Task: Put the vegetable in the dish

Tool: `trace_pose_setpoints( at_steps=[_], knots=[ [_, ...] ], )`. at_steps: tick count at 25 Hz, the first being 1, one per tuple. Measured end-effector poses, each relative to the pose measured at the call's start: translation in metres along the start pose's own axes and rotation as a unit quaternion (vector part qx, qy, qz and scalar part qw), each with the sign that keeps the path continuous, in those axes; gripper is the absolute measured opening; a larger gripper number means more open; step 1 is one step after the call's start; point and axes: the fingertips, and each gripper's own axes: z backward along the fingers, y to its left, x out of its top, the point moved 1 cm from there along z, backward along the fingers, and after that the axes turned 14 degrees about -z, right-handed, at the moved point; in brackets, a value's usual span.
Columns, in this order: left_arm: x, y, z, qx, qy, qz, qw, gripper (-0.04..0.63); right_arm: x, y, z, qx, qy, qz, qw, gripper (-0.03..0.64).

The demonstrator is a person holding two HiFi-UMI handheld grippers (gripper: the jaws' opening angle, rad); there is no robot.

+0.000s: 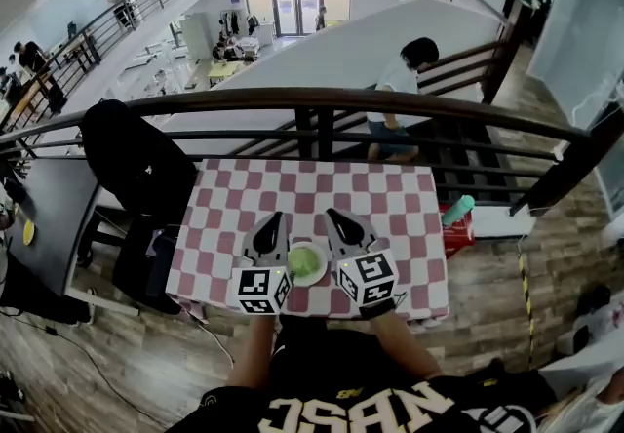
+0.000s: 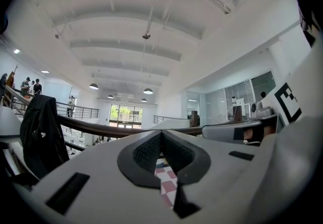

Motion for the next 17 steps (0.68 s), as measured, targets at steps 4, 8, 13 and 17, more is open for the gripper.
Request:
trace_pose_setpoints(
  at_steps=[4, 8, 13, 17],
  knots=[
    [-0.008, 0.011, 0.000, 0.004, 0.005, 0.013, 0.9999, 0.020, -0.002, -0.002, 0.000, -0.008, 0.000, 0.012, 1.000, 0.023],
    [-0.007, 0.009, -0.004, -0.011, 0.001, 0.007, 0.9999, 0.019, -0.001, -0.008, -0.001, -0.020, 0.000, 0.012, 1.000, 0.023],
    [-0.008, 0.002, -0.012, -0.018, 0.009, -0.011, 0.9997, 0.020, -0.002, -0.012, -0.005, -0.025, 0.004, 0.009, 1.000, 0.023],
    [-0.013, 0.001, -0.017, -0.014, 0.020, -0.022, 0.9995, 0.020, -0.008, -0.017, -0.011, -0.024, 0.019, 0.002, 1.000, 0.023]
  ],
)
